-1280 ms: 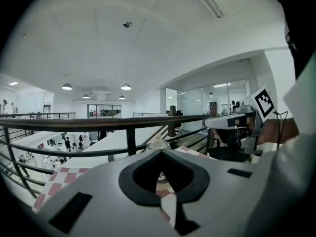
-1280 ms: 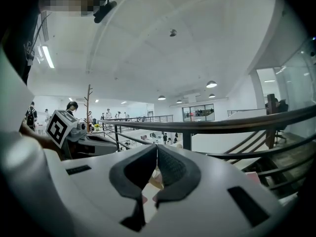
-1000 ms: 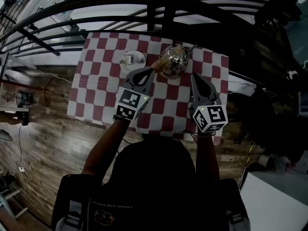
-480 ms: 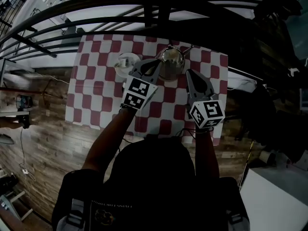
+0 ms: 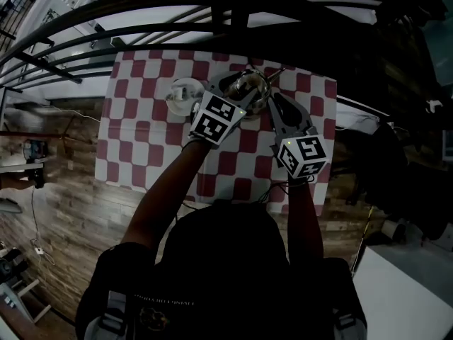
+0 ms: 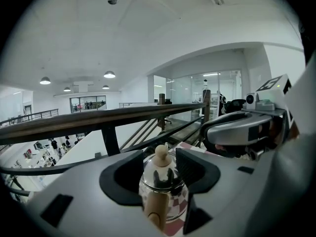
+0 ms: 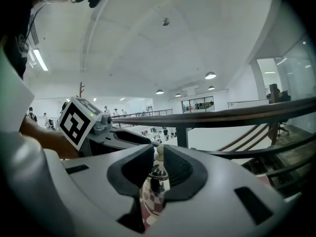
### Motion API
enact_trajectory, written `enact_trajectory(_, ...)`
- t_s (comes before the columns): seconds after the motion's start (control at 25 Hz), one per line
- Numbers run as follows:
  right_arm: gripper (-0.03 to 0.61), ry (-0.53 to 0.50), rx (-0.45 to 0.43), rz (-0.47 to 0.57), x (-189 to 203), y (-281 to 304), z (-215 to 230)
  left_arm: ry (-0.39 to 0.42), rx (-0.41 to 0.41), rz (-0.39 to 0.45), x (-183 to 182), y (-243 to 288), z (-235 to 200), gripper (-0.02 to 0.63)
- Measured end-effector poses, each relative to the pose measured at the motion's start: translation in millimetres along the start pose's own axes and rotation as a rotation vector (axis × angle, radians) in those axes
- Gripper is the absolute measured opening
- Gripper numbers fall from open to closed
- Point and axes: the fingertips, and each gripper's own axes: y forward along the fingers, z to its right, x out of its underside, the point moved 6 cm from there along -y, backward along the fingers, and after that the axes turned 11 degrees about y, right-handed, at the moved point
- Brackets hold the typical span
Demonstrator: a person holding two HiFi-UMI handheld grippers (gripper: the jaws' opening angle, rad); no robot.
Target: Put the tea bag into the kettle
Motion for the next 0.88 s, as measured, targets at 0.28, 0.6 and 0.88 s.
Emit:
enact_trajectory(0.28, 0.067, 0.012, 0.010, 0.009, -2, 1, 12, 0.028, 0.019, -0.028, -1, 19, 2, 0.192)
enact_trajectory(0.6, 0.067, 0.020, 0.022, 0.003, -1, -3, 20, 0.051, 0.011, -0.061, 1, 30, 2, 0.192)
enact_trajectory(0.88, 0.067, 0.019, 0.041, 0.012, -2, -6, 25, 0.043, 0.004, -0.043, -2, 30, 6, 0.107)
